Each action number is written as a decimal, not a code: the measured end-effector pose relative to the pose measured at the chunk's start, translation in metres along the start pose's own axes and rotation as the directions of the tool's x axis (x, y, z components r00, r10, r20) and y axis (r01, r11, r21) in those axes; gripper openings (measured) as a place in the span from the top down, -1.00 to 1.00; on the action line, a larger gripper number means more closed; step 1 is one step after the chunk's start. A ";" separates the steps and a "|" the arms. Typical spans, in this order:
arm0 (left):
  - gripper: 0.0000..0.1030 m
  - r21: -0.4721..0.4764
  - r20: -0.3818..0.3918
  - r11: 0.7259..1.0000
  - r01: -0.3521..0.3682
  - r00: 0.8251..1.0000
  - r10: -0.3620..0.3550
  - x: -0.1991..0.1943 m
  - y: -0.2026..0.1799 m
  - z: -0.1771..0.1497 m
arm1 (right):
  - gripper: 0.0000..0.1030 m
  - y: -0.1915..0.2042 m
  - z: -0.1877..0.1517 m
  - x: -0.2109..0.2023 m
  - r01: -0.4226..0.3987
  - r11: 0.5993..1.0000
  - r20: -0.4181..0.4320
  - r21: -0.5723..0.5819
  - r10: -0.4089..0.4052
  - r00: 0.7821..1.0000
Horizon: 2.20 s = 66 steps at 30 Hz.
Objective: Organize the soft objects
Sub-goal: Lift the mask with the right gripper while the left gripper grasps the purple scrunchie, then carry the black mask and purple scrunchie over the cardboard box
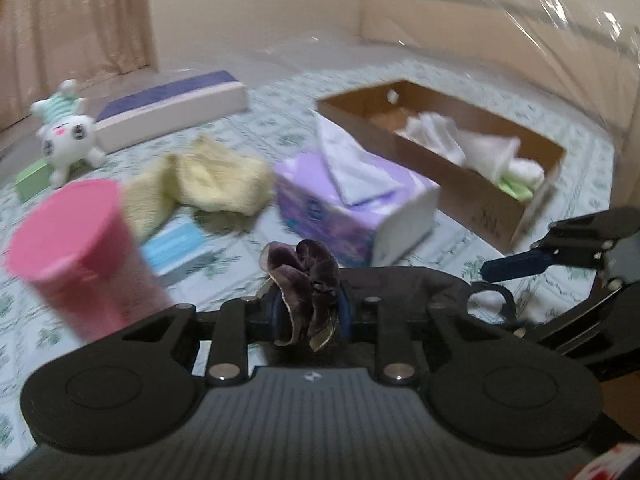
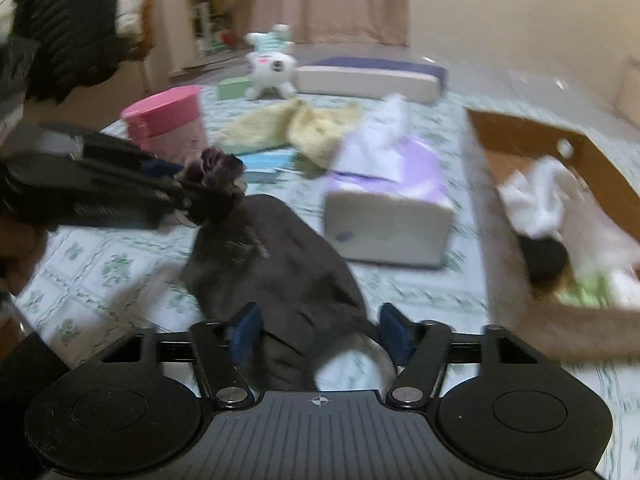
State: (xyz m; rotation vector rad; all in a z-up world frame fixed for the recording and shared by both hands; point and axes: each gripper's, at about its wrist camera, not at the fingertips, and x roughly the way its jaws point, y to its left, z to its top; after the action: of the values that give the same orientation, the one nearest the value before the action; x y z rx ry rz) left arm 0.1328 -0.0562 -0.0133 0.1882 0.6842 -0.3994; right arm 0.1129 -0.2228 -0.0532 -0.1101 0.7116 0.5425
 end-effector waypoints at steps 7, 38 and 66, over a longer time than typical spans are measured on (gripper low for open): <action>0.53 -0.076 -0.017 0.994 -0.076 0.997 0.075 -0.037 0.031 -0.020 | -0.64 0.029 0.010 0.041 0.001 0.991 -0.064 -0.137 -0.009 0.998; 0.53 -0.177 -0.003 0.984 -0.032 0.999 0.032 -0.080 0.018 -0.042 | 0.92 0.029 0.036 -0.054 0.083 0.997 0.051 -0.007 -0.082 0.995; 0.53 -0.083 0.074 0.985 0.150 0.987 -0.143 -0.043 -0.070 0.042 | 0.92 -0.076 0.037 -0.160 0.270 0.939 0.158 0.211 -0.306 0.939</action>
State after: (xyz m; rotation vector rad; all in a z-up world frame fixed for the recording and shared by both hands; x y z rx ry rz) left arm 0.0980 -0.1192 0.0436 0.0403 0.6491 -0.5133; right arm 0.0727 -0.3472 0.0721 0.0129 0.5450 0.1980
